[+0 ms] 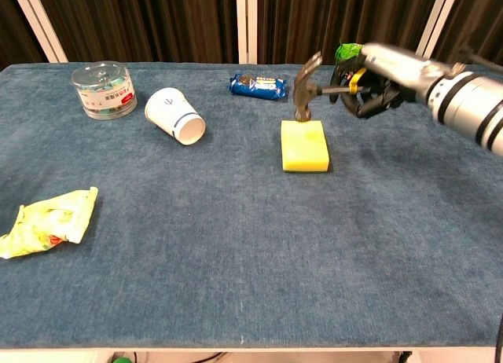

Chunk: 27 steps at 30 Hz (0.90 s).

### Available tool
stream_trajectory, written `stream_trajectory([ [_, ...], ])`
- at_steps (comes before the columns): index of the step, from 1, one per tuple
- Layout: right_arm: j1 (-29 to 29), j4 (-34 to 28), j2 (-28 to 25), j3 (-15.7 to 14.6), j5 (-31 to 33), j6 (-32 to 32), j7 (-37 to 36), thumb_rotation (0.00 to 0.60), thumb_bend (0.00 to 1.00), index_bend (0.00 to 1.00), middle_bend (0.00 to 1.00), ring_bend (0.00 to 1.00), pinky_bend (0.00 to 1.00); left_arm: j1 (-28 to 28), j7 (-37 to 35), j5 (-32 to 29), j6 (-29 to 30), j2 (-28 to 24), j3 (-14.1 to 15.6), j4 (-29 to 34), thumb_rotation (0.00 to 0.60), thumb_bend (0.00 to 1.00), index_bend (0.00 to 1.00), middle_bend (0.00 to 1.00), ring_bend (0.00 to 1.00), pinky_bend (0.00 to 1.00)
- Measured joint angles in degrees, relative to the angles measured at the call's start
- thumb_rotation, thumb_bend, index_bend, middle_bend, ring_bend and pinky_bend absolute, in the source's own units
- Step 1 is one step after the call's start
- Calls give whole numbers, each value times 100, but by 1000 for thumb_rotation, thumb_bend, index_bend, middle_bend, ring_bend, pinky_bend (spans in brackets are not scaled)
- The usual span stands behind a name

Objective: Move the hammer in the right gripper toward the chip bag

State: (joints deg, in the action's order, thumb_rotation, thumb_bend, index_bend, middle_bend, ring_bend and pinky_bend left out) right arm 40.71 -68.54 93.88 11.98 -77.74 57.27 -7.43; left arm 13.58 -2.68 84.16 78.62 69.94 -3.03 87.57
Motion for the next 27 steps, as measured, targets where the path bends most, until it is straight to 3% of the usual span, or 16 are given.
stream_trajectory([
  [6,-30,-174,-114,-3,91,-153,-41,600,1000,949,772,691,870,31,32,16,-56,35,-1,4,600,0,218,210,117,100],
  [14,166,622,424,-165,285,-743,209,600,1000,950,772,691,871,22,11,-4,-80,56,3,-53,600,0,218,210,117,100],
  [19,94,530,359,-105,211,-397,30,600,1000,951,772,691,871,-8,-48,2,-45,52,5,-84,600,0,218,210,117,99],
  [23,-109,298,-13,-5,209,-18,-182,600,1000,952,773,691,870,-12,-51,29,-27,46,4,-80,600,0,218,210,117,100],
  [27,-229,402,-156,31,405,-91,-248,600,1000,937,768,690,828,-3,-27,44,-34,60,3,-54,600,0,218,210,117,100],
])
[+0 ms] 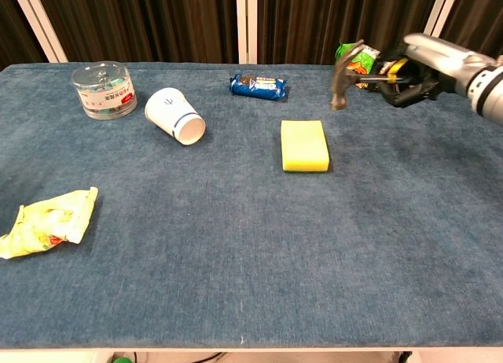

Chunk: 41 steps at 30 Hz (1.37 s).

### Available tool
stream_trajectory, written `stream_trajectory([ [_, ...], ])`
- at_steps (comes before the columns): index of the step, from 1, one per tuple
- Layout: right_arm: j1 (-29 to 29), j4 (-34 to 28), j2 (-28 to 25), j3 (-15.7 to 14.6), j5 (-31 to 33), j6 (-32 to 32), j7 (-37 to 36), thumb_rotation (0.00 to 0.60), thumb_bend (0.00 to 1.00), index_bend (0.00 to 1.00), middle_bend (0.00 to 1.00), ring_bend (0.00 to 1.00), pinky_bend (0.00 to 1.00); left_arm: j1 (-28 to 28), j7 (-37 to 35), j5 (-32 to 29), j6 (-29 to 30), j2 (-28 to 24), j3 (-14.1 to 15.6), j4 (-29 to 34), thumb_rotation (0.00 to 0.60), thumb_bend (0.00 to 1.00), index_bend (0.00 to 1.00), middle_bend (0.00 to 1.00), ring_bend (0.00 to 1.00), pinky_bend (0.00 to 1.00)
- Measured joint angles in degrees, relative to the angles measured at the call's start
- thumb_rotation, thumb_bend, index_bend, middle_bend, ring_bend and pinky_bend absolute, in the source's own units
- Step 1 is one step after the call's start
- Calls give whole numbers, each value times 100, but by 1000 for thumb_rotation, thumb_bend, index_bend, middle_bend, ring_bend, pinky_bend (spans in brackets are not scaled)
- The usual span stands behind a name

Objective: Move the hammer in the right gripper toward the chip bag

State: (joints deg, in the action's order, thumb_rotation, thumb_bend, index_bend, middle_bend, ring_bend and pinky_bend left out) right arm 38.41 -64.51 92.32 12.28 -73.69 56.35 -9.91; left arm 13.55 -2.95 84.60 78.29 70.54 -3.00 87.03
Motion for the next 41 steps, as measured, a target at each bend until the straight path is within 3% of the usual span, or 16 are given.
stream_trajectory([
  [4,7,412,94,-9,82,-259,-204,600,1000,843,704,623,704,21,35,-5,-35,26,-5,17,600,0,218,210,117,100],
  [8,100,997,318,-52,41,-554,-598,600,980,709,596,491,556,28,98,-5,-49,25,-2,53,600,0,218,210,117,100],
  [10,148,1240,429,-79,-8,-663,-802,600,799,609,504,373,455,17,109,-25,-40,8,-7,74,600,0,218,210,117,100],
  [12,188,1481,549,-113,-79,-731,-1012,600,483,447,408,260,358,2,112,-35,-26,-9,-9,83,600,0,218,210,117,100],
  [14,197,1639,628,-142,-132,-759,-1149,600,296,292,327,181,289,-10,109,-43,-16,-21,-9,85,600,0,218,210,117,100],
  [17,175,1609,580,-163,-132,-821,-1191,600,122,136,218,82,217,-12,96,-55,-18,-27,-18,81,600,0,218,210,117,99],
  [20,114,1398,408,-176,-123,-809,-1124,600,15,70,160,40,178,-7,90,-47,-19,-29,-23,69,600,0,218,210,117,100],
  [25,-85,760,-60,-174,-129,-528,-939,600,4,33,138,17,168,-15,139,-77,-1,-66,-46,27,600,0,218,210,117,100],
  [27,-229,360,-362,-170,-151,-268,-828,600,45,32,142,17,168,-35,222,-117,23,-89,-59,-4,600,0,218,210,117,100],
  [30,-529,-308,-908,-192,-220,262,-580,600,113,30,146,17,161,-107,321,-221,94,-146,-80,-44,600,0,218,210,117,100],
  [35,-1325,-1424,-1824,-361,-371,1438,133,600,121,29,126,7,130,-296,329,-380,272,-232,-100,-95,600,0,218,210,117,99],
  [41,-2406,-2170,-2434,-746,-646,2720,559,600,122,24,105,0,108,-541,248,-476,537,-285,-96,-108,600,0,218,210,117,99],
])
